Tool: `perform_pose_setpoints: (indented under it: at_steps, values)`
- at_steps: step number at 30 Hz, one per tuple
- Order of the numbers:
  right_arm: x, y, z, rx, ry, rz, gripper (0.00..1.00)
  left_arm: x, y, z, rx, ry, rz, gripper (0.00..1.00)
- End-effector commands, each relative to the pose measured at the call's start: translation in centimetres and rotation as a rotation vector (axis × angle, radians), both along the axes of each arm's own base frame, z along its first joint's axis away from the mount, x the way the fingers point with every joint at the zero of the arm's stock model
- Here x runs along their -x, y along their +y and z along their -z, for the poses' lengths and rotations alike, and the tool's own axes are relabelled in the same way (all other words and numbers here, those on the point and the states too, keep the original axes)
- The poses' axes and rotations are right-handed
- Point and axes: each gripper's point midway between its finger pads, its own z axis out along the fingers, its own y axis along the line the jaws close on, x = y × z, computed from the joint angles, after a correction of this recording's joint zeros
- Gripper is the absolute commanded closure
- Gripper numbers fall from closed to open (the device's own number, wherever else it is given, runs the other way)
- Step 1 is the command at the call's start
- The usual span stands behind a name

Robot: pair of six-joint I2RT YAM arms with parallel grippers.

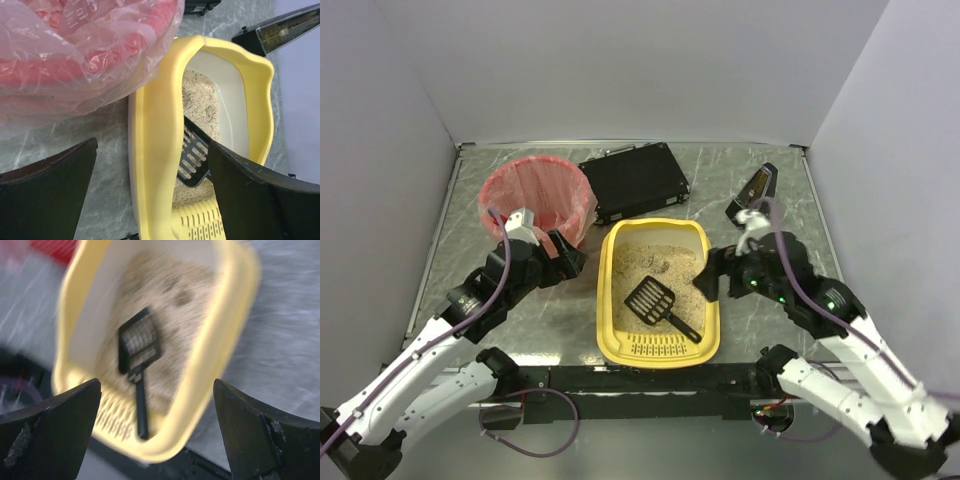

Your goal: Clean the litter box

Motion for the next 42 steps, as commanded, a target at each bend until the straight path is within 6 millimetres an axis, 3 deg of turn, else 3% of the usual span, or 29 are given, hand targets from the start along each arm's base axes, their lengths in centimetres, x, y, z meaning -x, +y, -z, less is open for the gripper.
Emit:
perform_pose_setpoints:
  at_steps: [1, 8, 13, 17, 26, 31, 42]
  values:
    - [2.2, 3.2, 0.2, 0.092, 0.075, -0.155, 0.00, -0.6, -0.2, -0.1, 0.009, -0.012, -0.012, 0.03]
    - [5.9, 6.3, 4.7, 0.306, 0.213, -0.403, 0.01, -0.6, -1.2, -0.2, 0.016, 0.003, 0.033, 0.03]
    - [5.7, 8.0, 6.4, 0.359, 0.235, -0.443, 0.06, -0.4, -1.9, -0.1, 0.043, -0.003, 0.059, 0.03]
    - [5.1, 8.2, 7.9, 0.439, 0.280, -0.445, 0.21, -0.7, -1.5, 0.1, 0.028, -0.001, 0.039, 0.03]
    - [5.4, 8.4, 10.6, 0.516, 0.364, -0.467, 0.27, -0.8, -2.1, 0.3, 0.024, 0.018, 0.060, 0.03]
    - [3.5, 8.1, 11.5, 0.578, 0.331, -0.370, 0.31, -0.9, -2.4, 0.4, 0.040, 0.018, 0.063, 0.03]
    - [4.5, 8.2, 13.8, 0.601, 0.395, -0.425, 0.34, -1.0, -3.1, 1.0, 0.040, 0.039, 0.086, 0.03]
